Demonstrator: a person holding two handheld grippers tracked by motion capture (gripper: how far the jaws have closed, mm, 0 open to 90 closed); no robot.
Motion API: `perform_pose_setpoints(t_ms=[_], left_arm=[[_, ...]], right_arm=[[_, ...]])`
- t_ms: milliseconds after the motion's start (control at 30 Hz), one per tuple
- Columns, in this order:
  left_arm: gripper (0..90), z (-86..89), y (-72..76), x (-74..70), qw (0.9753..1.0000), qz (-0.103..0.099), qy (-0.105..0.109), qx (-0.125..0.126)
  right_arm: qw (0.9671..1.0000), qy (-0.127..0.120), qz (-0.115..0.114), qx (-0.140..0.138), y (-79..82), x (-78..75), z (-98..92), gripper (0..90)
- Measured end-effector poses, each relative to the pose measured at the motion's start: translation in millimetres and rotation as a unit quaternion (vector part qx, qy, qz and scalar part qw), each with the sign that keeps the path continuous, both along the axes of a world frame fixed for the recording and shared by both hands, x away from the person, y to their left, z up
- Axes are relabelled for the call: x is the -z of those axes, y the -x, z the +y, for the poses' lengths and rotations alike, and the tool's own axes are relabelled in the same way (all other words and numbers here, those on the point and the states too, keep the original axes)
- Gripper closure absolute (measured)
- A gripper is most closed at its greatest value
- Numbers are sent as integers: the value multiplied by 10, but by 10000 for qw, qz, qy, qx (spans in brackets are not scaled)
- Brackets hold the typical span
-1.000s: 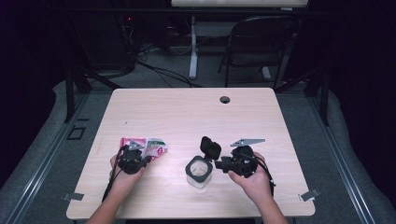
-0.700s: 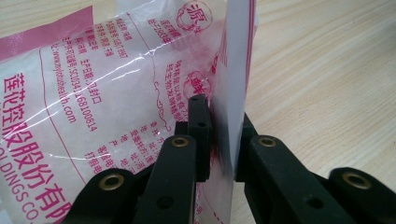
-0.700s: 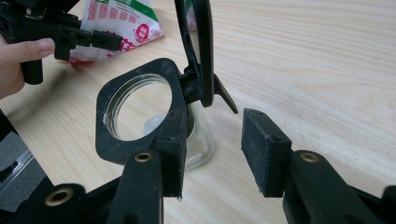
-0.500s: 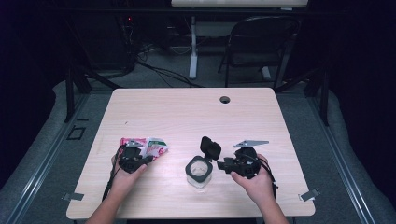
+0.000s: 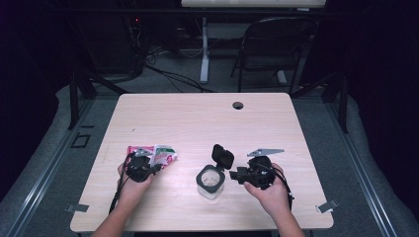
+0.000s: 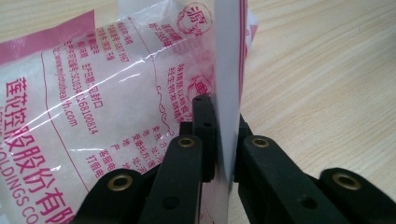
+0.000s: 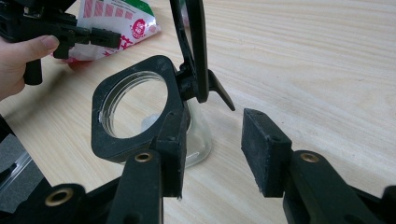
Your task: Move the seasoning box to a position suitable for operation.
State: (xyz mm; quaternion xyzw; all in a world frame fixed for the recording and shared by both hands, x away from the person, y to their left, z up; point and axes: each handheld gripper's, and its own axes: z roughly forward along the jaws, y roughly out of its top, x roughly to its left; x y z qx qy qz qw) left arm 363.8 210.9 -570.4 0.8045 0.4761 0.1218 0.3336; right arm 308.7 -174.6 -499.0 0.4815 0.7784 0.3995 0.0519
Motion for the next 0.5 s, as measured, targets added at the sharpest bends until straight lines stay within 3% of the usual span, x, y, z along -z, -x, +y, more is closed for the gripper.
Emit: perform_pose_setpoints(t_ms=[333,500], left_arm=[[900,23,16,-99,9998,-125,-34,139],[900,70,37,-169,9998,-149,52,102]], right_arm=[[10000,-14,-26,1,5,-12,-2,611],[10000,-15,-23,-5,3,-15,-4,611]])
